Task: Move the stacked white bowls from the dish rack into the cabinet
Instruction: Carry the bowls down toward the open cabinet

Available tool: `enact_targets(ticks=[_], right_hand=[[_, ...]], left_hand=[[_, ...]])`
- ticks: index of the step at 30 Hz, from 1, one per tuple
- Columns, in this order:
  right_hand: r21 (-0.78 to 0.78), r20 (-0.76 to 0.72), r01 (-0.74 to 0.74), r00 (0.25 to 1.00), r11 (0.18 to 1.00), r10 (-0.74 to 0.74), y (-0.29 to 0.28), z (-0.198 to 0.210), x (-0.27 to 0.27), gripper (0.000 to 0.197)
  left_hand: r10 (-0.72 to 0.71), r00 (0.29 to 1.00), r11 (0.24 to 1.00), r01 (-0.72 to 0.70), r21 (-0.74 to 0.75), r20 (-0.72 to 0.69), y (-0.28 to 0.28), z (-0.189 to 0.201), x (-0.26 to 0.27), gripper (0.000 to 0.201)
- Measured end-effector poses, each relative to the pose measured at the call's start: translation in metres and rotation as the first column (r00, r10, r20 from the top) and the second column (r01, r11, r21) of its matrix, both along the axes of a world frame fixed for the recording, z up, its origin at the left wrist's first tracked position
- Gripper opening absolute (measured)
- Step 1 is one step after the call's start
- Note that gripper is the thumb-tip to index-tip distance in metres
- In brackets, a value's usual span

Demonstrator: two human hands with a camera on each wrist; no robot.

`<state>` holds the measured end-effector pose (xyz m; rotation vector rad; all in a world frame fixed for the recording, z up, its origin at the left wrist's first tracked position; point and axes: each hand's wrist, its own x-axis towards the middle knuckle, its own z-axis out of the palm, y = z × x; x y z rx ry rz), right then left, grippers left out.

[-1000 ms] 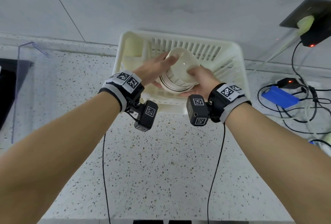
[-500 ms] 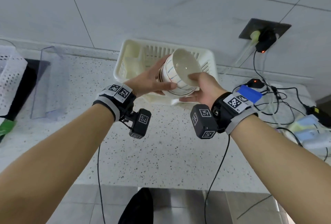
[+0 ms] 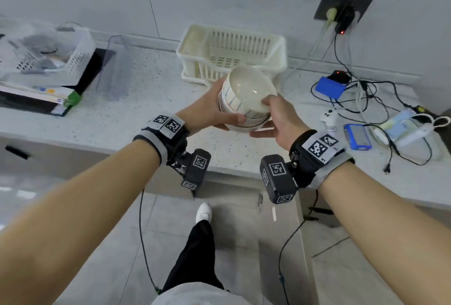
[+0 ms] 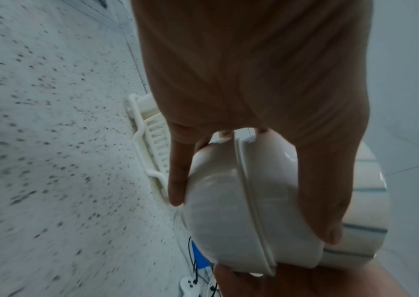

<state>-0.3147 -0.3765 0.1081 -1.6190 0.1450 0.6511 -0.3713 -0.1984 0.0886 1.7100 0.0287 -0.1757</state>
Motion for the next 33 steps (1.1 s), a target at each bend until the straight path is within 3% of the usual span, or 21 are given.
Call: enact_targets(ticks=[9, 19, 22, 24, 29, 33], right_hand=[[-0.054, -0.023, 0.026, 0.999, 0.998, -0.027, -0.048, -0.042, -0.082, 0.038], [-0.164, -0.182, 0.057, 0.979, 0.985, -0.087, -0.049, -0.143, -0.118, 0.025], [-0.186, -0.251, 0.091, 0.958, 0.978, -0.137, -0.045, -0.174, -0.126, 0.035], [-0.165, -0.262, 0.110, 0.953, 0.980, -0.151, -0.042, -0.194, -0.126, 0.041], [-0.169, -0.281, 0.126, 0.944, 0.978, -0.170, -0.041, -0.230, -0.131, 0.036], [-0.173, -0.229, 0.041, 0.970, 0.984, -0.080, -0.046, -0.270, -0.138, 0.033]], left_hand=[[-0.036, 0.998, 0.998, 0.039, 0.056, -0.059, -0.047, -0.032, -0.077, 0.115], [-0.150, 0.961, 0.984, 0.169, 0.065, -0.231, -0.036, -0.149, -0.095, 0.115], [-0.166, 0.949, 0.978, 0.192, 0.076, -0.269, -0.035, -0.179, -0.098, 0.119], [-0.170, 0.948, 0.975, 0.201, 0.092, -0.270, -0.033, -0.196, -0.097, 0.117], [-0.172, 0.949, 0.976, 0.200, 0.083, -0.266, -0.036, -0.232, -0.099, 0.122], [-0.114, 0.949, 0.976, 0.162, 0.145, -0.292, -0.040, -0.281, -0.115, 0.126]])
